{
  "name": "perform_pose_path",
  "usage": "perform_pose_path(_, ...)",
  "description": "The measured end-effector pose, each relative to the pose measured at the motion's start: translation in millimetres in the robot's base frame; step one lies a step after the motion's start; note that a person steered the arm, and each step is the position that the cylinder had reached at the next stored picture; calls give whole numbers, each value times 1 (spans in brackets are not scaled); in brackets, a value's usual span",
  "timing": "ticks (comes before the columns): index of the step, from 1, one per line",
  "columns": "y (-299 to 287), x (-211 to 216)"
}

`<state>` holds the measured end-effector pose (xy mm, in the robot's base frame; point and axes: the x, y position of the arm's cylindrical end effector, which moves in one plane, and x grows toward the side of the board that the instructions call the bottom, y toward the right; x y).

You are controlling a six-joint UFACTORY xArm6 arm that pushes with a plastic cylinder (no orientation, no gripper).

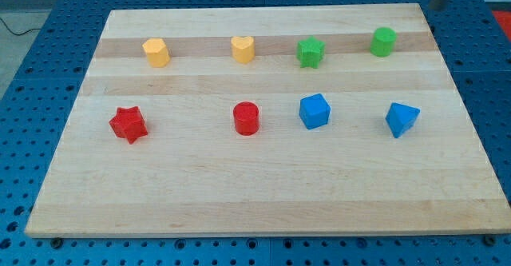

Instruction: Move the arm to the top center of the board

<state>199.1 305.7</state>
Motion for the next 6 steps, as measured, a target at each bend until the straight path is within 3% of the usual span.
perform_pose_path(2, -171, -1)
perform_pose_path(6, -321, 24)
